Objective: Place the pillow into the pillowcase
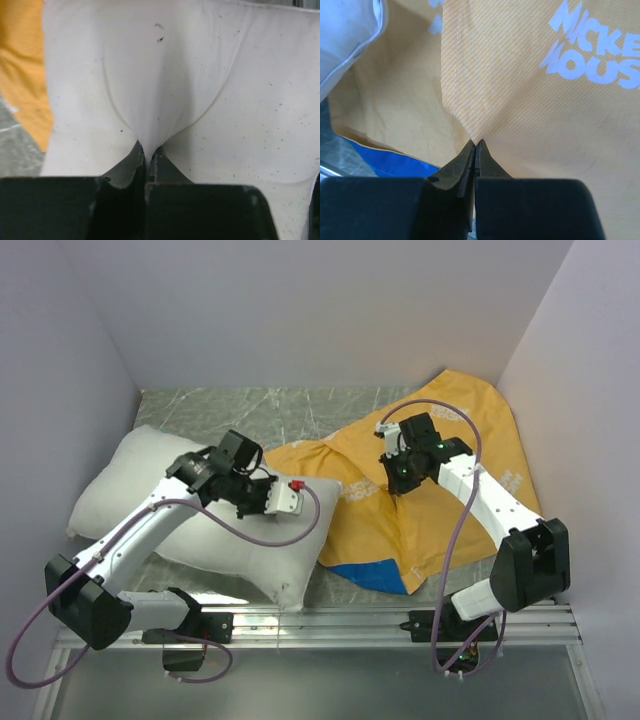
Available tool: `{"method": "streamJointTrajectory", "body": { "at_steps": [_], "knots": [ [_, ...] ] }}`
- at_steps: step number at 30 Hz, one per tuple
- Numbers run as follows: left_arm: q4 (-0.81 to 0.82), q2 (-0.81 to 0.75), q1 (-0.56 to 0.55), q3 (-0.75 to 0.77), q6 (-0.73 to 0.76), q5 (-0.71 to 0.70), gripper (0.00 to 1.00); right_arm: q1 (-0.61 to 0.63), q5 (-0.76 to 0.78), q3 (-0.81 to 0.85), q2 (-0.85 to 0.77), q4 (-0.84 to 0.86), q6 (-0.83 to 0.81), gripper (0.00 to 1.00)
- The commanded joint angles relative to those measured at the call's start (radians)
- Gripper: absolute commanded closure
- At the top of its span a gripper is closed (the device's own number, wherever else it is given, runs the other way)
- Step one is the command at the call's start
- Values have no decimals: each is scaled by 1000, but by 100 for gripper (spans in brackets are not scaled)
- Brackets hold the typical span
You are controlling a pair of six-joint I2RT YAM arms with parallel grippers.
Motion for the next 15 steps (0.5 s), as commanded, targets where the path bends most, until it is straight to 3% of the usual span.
{"method": "streamJointTrajectory", "body": {
  "at_steps": [1,4,15],
  "knots": [
    [-120,0,27,176,9,176,100,-23,-113,66,-77,8,31,100],
    [-100,-7,1,265,-24,223,100,-32,-156,78,-107,31,58,100],
    [141,143,-149,279,-150,220,100,-107,-318,128,-151,74,125,100]
  ]
}}
